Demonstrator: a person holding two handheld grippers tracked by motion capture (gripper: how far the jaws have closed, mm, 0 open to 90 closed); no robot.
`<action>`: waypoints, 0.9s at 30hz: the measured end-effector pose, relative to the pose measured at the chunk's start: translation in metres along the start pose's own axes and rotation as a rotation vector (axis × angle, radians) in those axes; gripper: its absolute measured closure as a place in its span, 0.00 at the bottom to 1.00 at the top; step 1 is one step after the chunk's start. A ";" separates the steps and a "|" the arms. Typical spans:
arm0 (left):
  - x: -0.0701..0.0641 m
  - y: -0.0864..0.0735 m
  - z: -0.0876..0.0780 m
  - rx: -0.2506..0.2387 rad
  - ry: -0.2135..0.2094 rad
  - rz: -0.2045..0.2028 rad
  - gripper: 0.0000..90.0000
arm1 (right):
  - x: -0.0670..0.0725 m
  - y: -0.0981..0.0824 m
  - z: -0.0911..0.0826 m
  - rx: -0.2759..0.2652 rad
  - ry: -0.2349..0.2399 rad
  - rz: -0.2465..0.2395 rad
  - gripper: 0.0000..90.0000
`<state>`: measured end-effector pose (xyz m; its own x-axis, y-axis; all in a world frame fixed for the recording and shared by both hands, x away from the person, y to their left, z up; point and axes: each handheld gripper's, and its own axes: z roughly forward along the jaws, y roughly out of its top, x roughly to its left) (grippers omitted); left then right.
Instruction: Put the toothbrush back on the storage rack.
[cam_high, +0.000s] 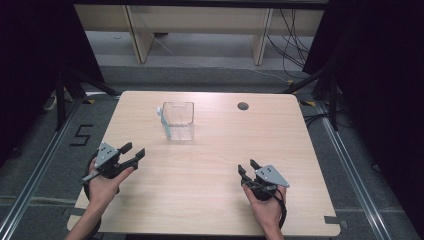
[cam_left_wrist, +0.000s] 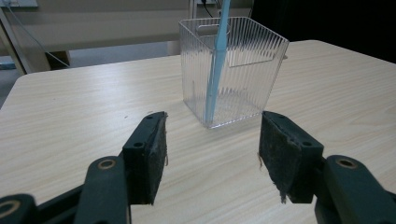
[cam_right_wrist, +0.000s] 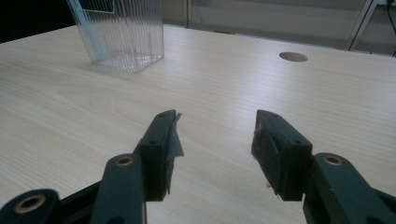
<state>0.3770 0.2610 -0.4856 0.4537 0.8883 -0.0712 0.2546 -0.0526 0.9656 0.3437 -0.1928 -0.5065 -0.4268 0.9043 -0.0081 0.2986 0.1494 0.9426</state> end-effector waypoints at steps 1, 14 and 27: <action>0.000 -0.001 -0.002 0.009 0.005 -0.001 0.46 | 0.000 0.000 -0.001 0.005 0.001 0.006 0.56; 0.006 -0.036 -0.018 0.016 0.007 -0.010 0.45 | -0.004 0.000 -0.001 -0.013 -0.001 0.010 0.55; 0.016 -0.046 -0.028 -0.010 0.035 -0.025 0.45 | -0.003 0.000 -0.001 0.004 -0.003 0.023 0.55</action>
<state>0.3486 0.2904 -0.5241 0.4174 0.9045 -0.0868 0.2566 -0.0257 0.9662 0.3439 -0.1956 -0.5062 -0.4174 0.9086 0.0126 0.3116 0.1301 0.9413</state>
